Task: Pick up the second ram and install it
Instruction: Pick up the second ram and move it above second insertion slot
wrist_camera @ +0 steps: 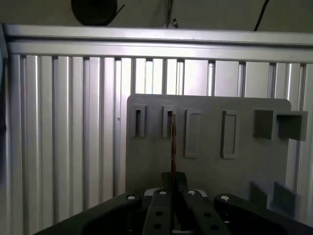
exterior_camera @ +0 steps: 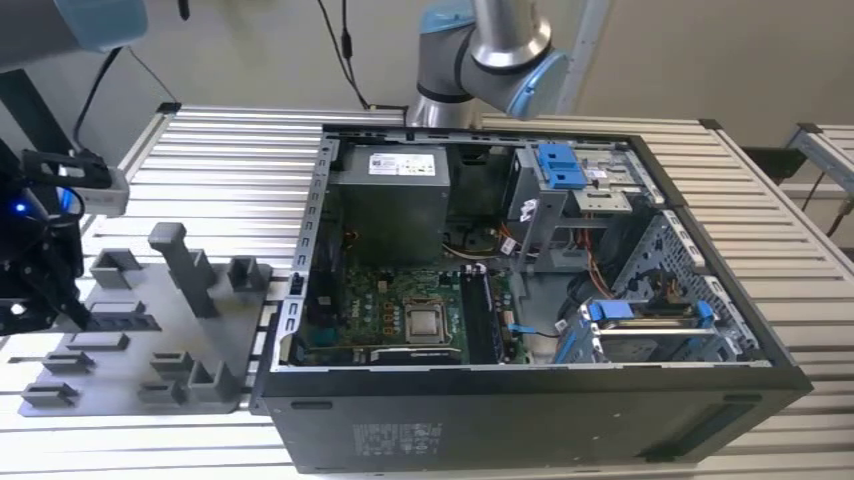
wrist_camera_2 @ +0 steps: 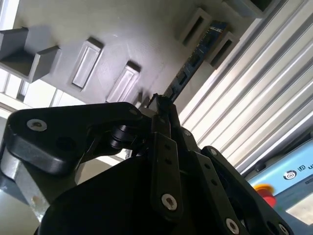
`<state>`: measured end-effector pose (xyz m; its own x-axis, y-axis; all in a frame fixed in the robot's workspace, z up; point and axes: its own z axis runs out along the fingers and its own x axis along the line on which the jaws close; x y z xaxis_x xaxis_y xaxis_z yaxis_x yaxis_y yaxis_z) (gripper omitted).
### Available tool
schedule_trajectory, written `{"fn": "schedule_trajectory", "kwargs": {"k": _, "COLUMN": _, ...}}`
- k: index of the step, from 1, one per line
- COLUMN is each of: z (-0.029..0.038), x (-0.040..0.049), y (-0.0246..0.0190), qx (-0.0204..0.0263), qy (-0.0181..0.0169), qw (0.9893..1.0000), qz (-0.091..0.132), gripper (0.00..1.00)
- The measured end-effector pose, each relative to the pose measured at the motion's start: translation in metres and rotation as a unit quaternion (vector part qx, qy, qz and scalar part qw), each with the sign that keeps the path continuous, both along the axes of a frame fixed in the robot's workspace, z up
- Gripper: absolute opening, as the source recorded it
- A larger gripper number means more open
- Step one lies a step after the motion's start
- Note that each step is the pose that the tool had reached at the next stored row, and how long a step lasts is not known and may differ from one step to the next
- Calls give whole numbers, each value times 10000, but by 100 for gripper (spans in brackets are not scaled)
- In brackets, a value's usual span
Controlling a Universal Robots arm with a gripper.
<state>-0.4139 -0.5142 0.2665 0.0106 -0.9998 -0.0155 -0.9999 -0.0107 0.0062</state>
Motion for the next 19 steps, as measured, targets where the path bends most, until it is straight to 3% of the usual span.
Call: {"fn": "schedule_trajectory", "kwargs": {"k": 19, "z": 258, "x": 0, "y": 0, "qx": 0, "qy": 0, "qw": 10000, "qz": 0, "gripper": 14}}
